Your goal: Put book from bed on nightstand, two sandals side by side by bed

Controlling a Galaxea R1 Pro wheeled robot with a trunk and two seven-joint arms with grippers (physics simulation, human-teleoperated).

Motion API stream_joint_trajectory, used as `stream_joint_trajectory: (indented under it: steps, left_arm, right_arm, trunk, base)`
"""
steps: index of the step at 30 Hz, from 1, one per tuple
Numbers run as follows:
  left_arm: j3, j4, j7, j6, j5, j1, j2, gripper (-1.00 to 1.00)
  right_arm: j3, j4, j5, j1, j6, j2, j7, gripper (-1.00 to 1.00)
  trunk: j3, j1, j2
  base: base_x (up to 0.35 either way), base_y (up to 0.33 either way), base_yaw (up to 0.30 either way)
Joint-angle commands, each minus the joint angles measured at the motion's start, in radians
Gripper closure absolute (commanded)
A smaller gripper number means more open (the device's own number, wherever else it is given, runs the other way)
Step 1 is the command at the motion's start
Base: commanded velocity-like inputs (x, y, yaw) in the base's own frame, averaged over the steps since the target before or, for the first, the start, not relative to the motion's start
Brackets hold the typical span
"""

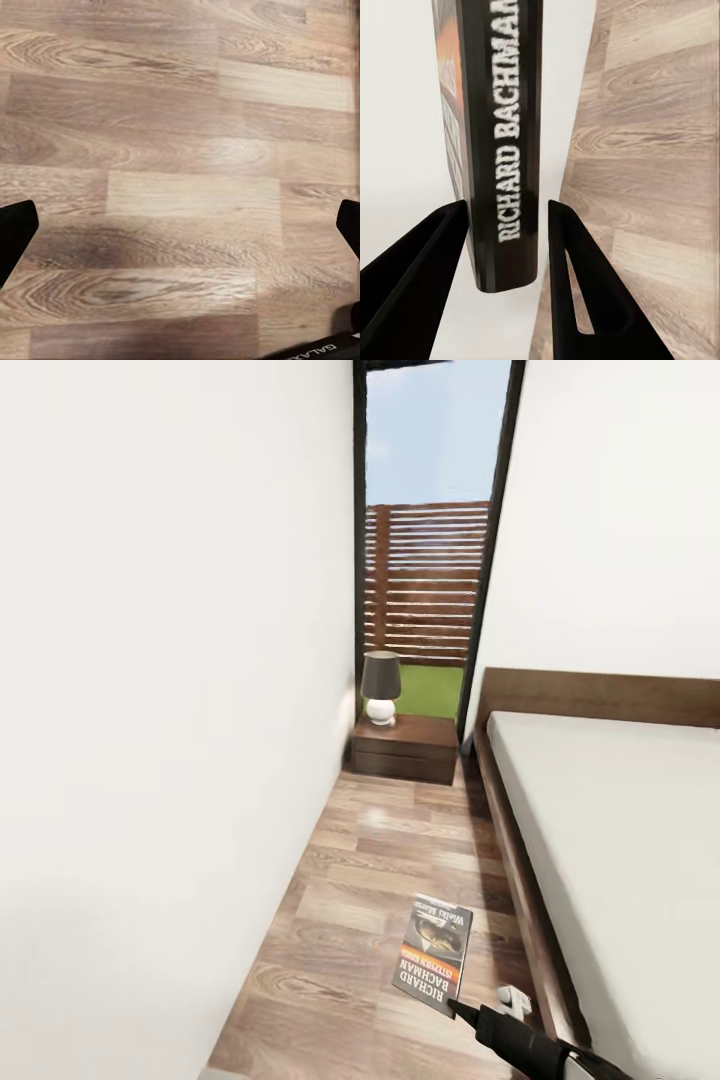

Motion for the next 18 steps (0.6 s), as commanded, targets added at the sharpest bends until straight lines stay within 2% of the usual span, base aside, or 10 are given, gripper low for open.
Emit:
stream_joint_trajectory:
  steps: [1, 6, 18]
  left_arm:
    - [0.009, 0.000, -0.004, -0.004, -0.010, -0.001, 0.000, -1.00]
    - [0.008, 0.000, -0.003, -0.004, -0.010, -0.001, 0.000, -1.00]
    - [0.009, 0.000, -0.003, -0.004, -0.010, -0.001, 0.000, -1.00]
  right_arm:
    - [-0.007, 0.000, -0.007, -0.001, 0.006, 0.000, 0.003, 1.00]
    - [-0.007, 0.000, -0.007, -0.001, 0.006, 0.000, 0.003, 1.00]
    - [-0.007, 0.000, -0.007, -0.001, 0.006, 0.000, 0.003, 1.00]
  trunk:
    - [-0.001, 0.000, -0.001]
    - [-0.001, 0.000, -0.001]
    - [-0.001, 0.000, -0.001]
  base:
    - [0.174, 0.000, -0.282]
    - [0.284, 0.000, -0.156]
    - [0.320, 0.000, -0.007]
